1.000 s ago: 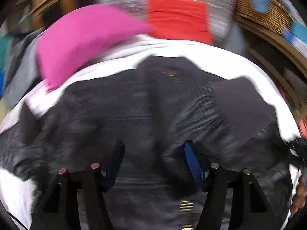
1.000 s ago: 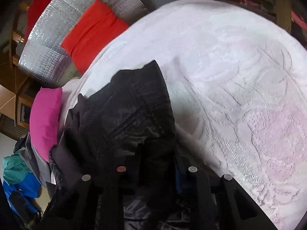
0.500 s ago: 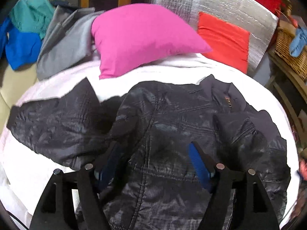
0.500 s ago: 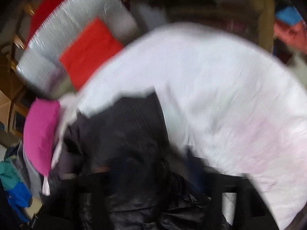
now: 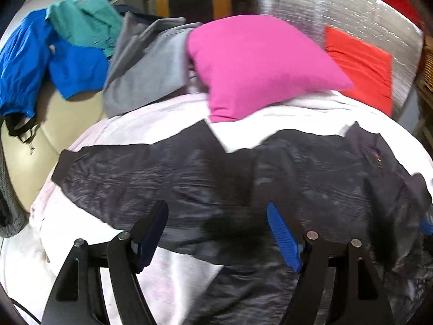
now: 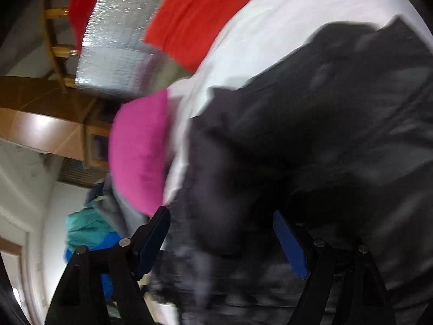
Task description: Fold large clothes
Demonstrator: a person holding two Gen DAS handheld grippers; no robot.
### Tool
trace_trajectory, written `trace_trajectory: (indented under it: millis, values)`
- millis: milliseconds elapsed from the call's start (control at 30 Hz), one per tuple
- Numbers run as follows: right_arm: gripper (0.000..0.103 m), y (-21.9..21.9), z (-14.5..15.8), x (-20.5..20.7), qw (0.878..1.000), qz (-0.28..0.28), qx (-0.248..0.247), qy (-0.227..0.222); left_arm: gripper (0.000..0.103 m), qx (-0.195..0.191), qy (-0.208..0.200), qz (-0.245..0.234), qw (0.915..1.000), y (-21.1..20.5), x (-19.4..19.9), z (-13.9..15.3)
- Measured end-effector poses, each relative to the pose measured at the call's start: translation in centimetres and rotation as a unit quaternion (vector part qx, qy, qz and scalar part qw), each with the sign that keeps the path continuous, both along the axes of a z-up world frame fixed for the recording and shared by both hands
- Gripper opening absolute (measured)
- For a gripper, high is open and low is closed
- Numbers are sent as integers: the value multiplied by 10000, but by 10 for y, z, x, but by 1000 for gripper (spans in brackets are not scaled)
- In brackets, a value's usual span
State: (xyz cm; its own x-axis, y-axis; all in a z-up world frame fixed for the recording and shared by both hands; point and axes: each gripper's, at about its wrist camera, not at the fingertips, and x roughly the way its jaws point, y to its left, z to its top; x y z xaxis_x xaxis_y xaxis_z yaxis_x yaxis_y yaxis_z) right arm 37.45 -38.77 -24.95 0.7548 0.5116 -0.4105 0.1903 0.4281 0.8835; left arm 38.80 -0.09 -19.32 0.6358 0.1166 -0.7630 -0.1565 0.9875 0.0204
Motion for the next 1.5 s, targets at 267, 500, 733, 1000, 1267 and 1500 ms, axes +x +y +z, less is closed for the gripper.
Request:
trace_trajectory:
  millis: [267, 500, 733, 1000, 1267, 1500]
  values:
    - [81, 40, 98, -36, 9770, 870, -905, -1723, 76, -289, -186, 271, 9990, 21, -5, 12]
    - [81, -71, 72, -69, 9632, -1203, -2380, 340, 76, -667, 80, -786, 9946, -29, -3, 1]
    - [64, -135, 12, -71, 9581, -1176, -2039, 1630, 63, -320, 575, -1340, 9888, -84, 23, -36]
    - [29, -102, -10, -46, 9244, -634, -3048, 2204, 58, -477, 863, -1221, 9876, -96, 39, -60]
    - [26, -91, -21, -29, 9099, -457, -3476, 2218, 23, -435, 653, -1269, 9888, -97, 29, -50]
    - [74, -78, 18, -30, 9109, -1097, -3575, 1745, 26, -807, 602, -1178, 9879, -62, 9, -30]
